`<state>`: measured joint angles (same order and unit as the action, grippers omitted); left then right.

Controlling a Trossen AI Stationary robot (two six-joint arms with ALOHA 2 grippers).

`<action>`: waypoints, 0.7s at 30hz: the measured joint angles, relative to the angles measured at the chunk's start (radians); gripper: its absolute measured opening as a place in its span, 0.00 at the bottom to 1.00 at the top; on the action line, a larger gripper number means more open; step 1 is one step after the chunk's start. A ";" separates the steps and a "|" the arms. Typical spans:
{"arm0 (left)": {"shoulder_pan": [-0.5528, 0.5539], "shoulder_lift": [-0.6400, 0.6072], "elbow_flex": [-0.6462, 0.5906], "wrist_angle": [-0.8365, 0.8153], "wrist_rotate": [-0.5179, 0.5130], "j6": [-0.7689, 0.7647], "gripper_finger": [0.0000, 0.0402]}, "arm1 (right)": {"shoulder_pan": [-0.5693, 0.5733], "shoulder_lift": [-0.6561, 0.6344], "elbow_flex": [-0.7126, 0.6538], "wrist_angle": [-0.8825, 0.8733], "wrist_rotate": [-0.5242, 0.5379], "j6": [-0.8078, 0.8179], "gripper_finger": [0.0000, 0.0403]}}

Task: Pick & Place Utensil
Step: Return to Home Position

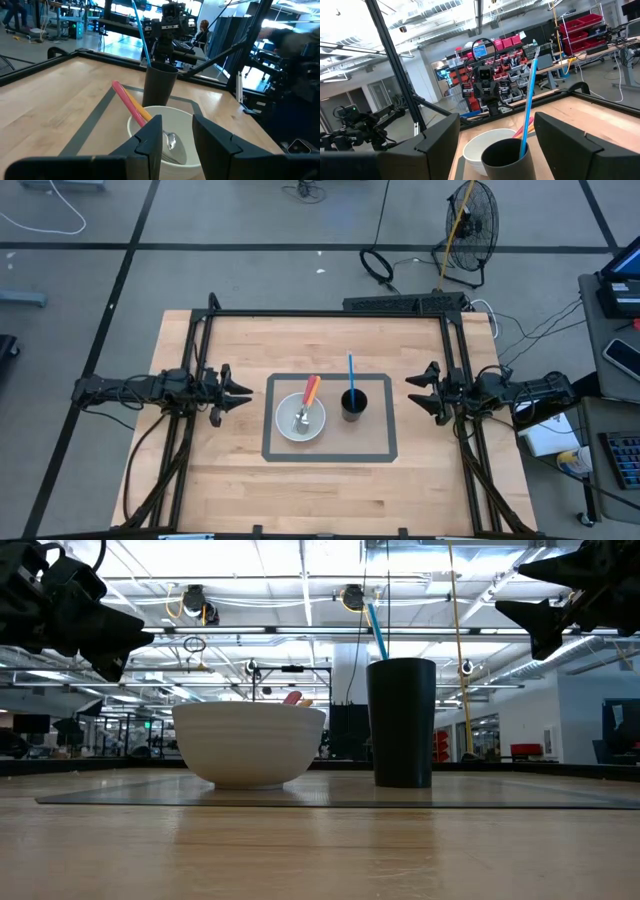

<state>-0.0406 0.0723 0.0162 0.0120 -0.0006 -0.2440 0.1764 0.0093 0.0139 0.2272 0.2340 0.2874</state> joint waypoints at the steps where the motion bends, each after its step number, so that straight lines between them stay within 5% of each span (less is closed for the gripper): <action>1: 0.000 0.000 0.000 0.000 0.000 0.000 0.28 | 0.000 0.000 0.000 0.000 0.000 0.000 0.63; 21: 0.000 0.000 0.000 0.000 0.000 0.001 0.28 | 0.000 0.000 0.000 0.000 0.000 0.000 0.63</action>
<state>-0.0406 0.0723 0.0158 0.0120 -0.0010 -0.2432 0.1768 0.0093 0.0139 0.2272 0.2339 0.2871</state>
